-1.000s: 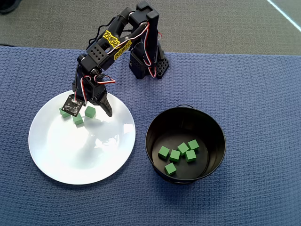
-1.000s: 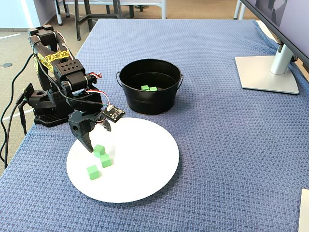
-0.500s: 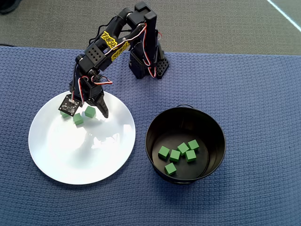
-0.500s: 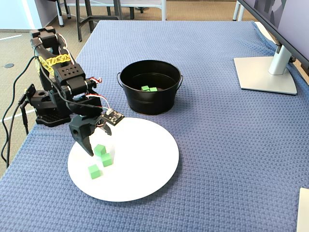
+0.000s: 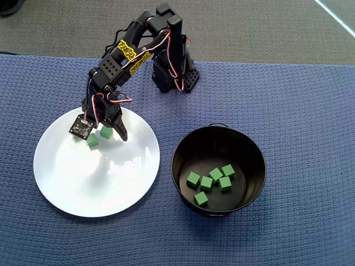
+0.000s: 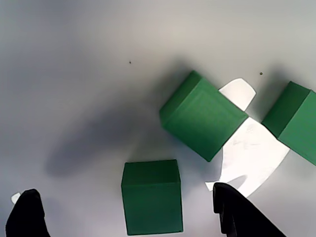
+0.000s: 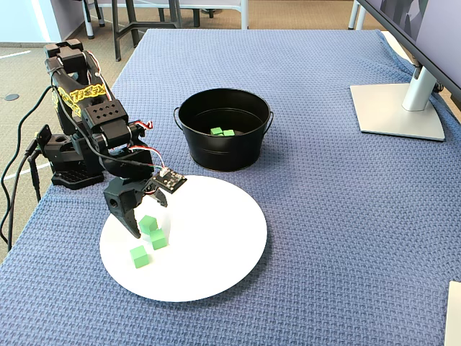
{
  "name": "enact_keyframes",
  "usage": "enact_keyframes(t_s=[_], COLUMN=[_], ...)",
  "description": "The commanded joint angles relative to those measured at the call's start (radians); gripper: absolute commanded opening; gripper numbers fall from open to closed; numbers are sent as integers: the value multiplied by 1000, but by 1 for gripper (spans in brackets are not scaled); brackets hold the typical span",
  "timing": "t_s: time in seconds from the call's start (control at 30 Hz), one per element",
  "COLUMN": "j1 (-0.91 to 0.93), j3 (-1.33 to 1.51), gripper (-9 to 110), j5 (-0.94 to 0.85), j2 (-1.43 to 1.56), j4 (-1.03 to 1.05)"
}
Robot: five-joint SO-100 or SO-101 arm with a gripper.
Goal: Pick up the green cubes from the white plate and place them in the black recipient
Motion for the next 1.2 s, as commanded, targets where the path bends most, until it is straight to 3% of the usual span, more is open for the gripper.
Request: enact_keyframes(t_s=[0.0, 0.03, 0.1, 0.4, 0.57, 0.87, 1.17], j1=[-15, -15, -21, -23, -51, -143, -337], j3=[6, 8, 17, 26, -25, -313, -354], gripper=[38, 34, 0, 0, 0, 0, 0], j5=[-6, -6, 21, 17, 115, 486, 916], j2=[21, 21, 23, 25, 52, 238, 466], j4=[-17, -18, -43, -48, 34, 397, 403])
